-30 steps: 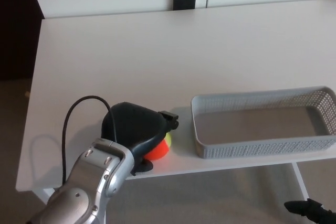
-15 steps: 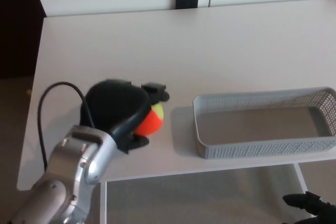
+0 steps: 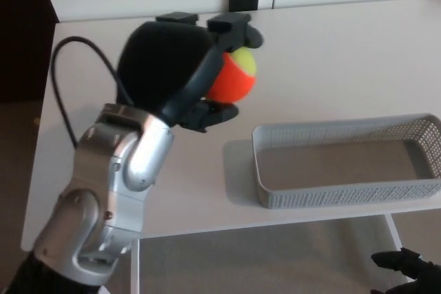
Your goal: The robot walk towards a table in front and uses its left hand to pickup a tennis ball on the left side and put it in a container on the right hand side
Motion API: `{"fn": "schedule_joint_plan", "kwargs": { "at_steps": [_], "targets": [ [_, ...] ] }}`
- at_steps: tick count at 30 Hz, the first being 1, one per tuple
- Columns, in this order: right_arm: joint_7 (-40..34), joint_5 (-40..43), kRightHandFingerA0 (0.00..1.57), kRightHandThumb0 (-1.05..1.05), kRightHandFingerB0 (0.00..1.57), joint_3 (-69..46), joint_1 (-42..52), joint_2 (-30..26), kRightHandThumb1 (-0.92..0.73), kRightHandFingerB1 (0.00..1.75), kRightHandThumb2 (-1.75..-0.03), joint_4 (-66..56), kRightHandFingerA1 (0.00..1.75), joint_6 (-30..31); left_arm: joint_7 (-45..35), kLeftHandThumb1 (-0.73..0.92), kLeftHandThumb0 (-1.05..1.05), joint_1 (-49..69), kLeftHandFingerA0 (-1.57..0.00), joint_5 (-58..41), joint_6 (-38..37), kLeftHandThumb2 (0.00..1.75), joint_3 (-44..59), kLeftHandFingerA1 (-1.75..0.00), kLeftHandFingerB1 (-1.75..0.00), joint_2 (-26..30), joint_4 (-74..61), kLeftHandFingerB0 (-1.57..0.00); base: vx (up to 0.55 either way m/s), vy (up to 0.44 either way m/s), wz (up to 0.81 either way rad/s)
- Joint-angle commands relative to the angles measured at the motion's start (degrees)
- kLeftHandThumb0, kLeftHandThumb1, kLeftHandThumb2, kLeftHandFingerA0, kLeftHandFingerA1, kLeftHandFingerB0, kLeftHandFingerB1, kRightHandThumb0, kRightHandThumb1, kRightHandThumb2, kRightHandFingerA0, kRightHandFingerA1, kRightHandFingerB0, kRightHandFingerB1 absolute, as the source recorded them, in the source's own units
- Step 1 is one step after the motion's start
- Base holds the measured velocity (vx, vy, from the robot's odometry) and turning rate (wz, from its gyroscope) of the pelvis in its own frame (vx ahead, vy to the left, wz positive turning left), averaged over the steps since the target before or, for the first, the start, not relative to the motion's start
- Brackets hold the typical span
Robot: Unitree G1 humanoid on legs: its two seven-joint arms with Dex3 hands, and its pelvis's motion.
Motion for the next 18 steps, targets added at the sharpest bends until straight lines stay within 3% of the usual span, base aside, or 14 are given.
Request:
{"fn": "schedule_joint_plan", "kwargs": {
  "at_steps": [1, 4, 5, 8, 9, 12, 13, 18],
  "targets": [
    [-0.2, -1.2, 0.30, -0.63, 0.34, 0.7, -0.1, -1.2, -0.71, 0.57, -0.62, -0.3, 0.79, 1.5, 2.5, 0.71, -0.26, -1.7, -0.88, 2.9, -1.2, 0.66, -4.2, -1.56, -0.59, -2.4, 3.1, -0.86, 0.00, 0.000, 0.00],
    [-0.1, -1.2, 0.32, -0.63, 0.33, 0.9, -0.3, -1.3, -0.71, 0.57, -0.64, -0.7, 0.81, 1.1, 3.3, 0.71, -0.29, -2.6, -0.92, 4.9, 0.2, 0.64, -7.4, -1.41, -0.50, -4.9, 6.8, -0.79, 0.00, 0.000, 0.00],
    [-0.1, -1.2, 0.32, -0.63, 0.33, 0.9, -0.5, -1.2, -0.70, 0.56, -0.64, -0.9, 0.80, 1.4, 2.7, 0.74, -0.30, -3.3, -0.83, 5.4, 0.9, 0.62, -8.4, -1.28, -0.51, -5.8, 8.4, -0.80, 0.00, 0.000, 0.00],
    [-0.1, -1.3, 0.32, -0.63, 0.33, 1.0, -0.7, -1.2, -0.70, 0.57, -0.64, -1.1, 0.80, 1.6, 2.8, 0.77, -0.33, -3.9, -0.83, 5.5, 1.1, 0.62, -9.2, -1.37, -0.53, -6.6, 10.2, -0.81, 0.00, 0.000, 0.00],
    [-0.3, -1.4, 0.33, -0.63, 0.34, 1.0, -0.8, -1.2, -0.71, 0.56, -0.62, -1.2, 0.79, 1.8, 4.1, 0.76, -0.34, -4.1, -0.83, 5.8, 0.7, 0.67, -10.0, -1.52, -0.60, -7.1, 11.7, -0.81, 0.00, 0.000, 0.00],
    [-0.4, -1.4, 0.31, -0.61, 0.35, 0.9, -1.0, -1.2, -0.71, 0.56, -0.62, -1.1, 0.77, 2.2, 5.2, 0.76, -0.33, -4.6, -0.82, 6.2, 0.3, 0.67, -10.9, -1.50, -0.66, -7.6, 14.0, -0.81, 0.00, 0.000, 0.00],
    [-0.3, -1.5, 0.32, -0.62, 0.35, 1.1, -1.1, -1.2, -0.72, 0.55, -0.61, -1.1, 0.77, 2.5, 5.2, 0.79, -0.27, -4.7, -0.77, 6.1, 0.0, 0.63, -11.1, -1.44, -0.86, -7.5, 14.6, -0.78, 0.00, 0.000, 0.00],
    [-0.3, -1.5, 0.31, -0.63, 0.33, 1.1, 0.4, -1.2, -0.72, 0.56, -0.63, -2.4, 0.78, 2.2, 5.7, 0.78, -0.30, -4.6, -0.78, 6.1, -0.1, 0.63, -11.6, -1.41, -0.68, -7.4, 15.8, -0.78, 0.00, 0.000, 0.00]
  ]
}}
